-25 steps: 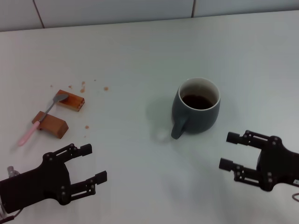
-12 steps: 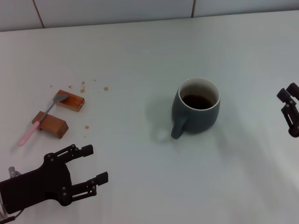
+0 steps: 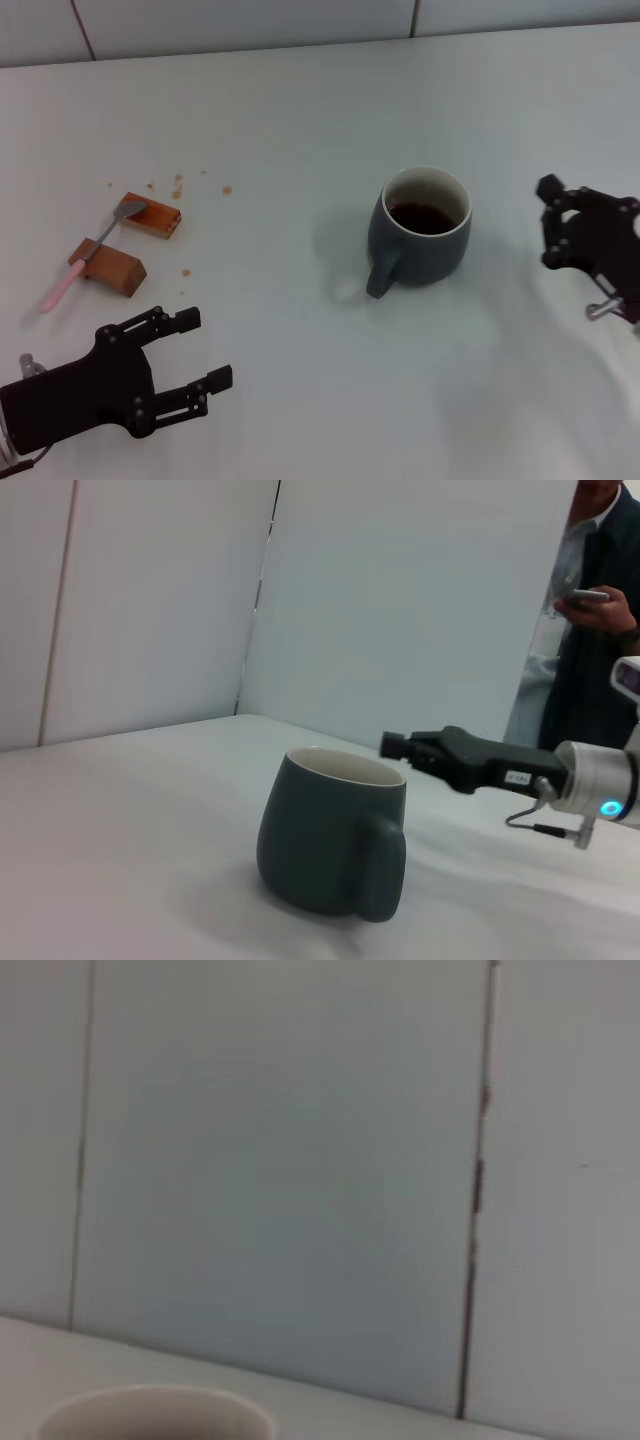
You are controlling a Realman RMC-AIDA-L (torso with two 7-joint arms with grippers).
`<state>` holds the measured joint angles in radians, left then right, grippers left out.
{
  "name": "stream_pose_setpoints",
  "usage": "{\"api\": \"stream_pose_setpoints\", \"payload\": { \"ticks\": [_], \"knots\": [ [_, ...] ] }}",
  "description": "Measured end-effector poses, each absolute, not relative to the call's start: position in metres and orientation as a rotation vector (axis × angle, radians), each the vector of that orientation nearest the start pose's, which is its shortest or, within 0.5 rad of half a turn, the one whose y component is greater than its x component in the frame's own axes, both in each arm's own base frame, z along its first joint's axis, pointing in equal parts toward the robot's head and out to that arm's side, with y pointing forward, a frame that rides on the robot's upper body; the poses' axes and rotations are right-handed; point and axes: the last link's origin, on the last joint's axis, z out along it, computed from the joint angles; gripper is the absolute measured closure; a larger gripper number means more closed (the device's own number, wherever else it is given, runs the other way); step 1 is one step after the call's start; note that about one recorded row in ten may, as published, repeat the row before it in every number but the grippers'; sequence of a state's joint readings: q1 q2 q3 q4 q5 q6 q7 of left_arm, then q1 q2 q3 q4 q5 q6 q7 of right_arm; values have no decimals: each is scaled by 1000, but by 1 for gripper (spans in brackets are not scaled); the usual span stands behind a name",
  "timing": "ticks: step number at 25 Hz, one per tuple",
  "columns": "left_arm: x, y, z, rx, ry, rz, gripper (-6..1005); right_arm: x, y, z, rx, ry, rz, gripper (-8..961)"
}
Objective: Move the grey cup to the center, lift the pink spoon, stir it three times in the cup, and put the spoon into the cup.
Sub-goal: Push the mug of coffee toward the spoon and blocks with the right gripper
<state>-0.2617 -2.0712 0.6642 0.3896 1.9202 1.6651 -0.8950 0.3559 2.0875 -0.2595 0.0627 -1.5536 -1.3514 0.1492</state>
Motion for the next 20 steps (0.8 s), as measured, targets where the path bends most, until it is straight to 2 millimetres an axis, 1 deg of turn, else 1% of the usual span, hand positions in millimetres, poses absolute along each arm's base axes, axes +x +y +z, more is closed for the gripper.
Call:
{"api": "stream_pose_setpoints", "payload": {
  "ticks": [3, 4, 5, 9, 20],
  "knots": [
    [-327, 216, -31, -2632, -563, -865, 186, 327, 273, -61, -1955, 376, 627, 950],
    [-327, 217, -31, -2632, -562, -866, 186, 322, 276, -68, -1977, 355, 605, 952],
    [-326, 217, -31, -2632, -561, -866, 186, 322, 276, -68, -1977, 355, 605, 953],
    [-326, 217, -31, -2632, -559, -868, 186, 312, 280, -79, -2012, 340, 602, 956],
    [-325, 219, -30, -2636, -546, -872, 186, 294, 290, -95, -2075, 346, 618, 939]
  ]
}}
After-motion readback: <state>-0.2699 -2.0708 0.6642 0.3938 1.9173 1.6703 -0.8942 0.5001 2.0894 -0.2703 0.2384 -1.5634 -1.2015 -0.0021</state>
